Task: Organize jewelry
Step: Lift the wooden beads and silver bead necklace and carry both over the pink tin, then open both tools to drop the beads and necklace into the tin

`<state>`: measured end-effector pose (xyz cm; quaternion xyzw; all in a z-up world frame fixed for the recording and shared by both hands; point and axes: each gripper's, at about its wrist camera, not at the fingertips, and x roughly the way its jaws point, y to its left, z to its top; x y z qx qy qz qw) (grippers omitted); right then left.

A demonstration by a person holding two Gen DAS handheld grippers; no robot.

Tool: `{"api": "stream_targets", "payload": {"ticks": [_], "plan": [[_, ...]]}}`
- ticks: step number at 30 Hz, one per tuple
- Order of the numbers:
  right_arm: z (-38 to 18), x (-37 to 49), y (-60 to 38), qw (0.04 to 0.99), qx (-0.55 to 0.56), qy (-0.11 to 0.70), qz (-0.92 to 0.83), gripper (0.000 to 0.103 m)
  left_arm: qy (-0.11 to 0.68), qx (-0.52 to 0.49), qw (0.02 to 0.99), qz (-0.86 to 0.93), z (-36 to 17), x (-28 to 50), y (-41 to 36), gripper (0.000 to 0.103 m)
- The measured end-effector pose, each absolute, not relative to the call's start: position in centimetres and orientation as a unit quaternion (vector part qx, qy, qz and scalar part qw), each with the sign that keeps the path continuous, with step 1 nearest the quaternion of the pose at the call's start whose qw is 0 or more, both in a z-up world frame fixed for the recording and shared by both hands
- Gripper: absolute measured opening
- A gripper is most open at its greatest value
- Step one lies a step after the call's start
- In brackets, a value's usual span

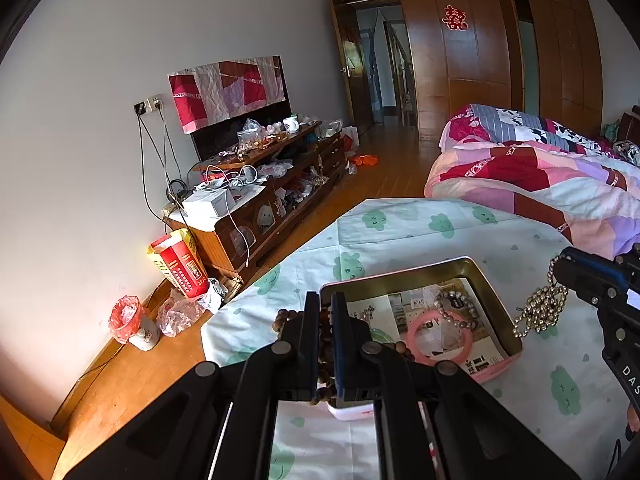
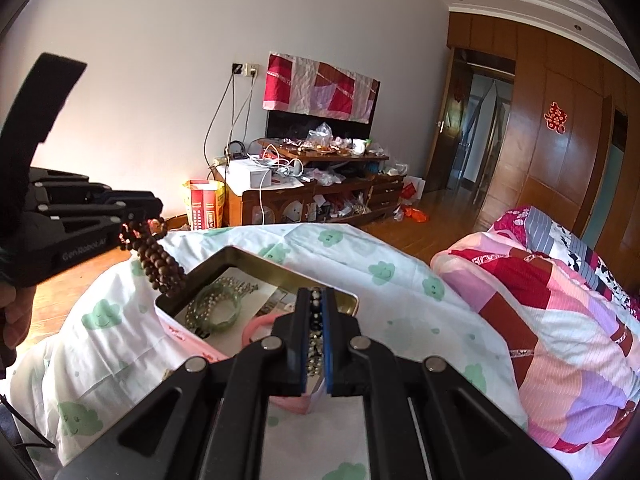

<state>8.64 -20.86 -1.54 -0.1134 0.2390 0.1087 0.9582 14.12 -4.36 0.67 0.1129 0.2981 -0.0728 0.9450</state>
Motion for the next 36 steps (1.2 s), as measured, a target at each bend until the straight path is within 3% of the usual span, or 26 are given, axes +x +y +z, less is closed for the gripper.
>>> {"api": "stream_targets", "payload": {"ticks": [36], "plan": [[-4.6,15.4,-18.6,0.941,-0.131,0.292,0.111,0.007,0.346,0.124,0.928,-0.068,-3.0,20.6,-6.4,0.005]]}}
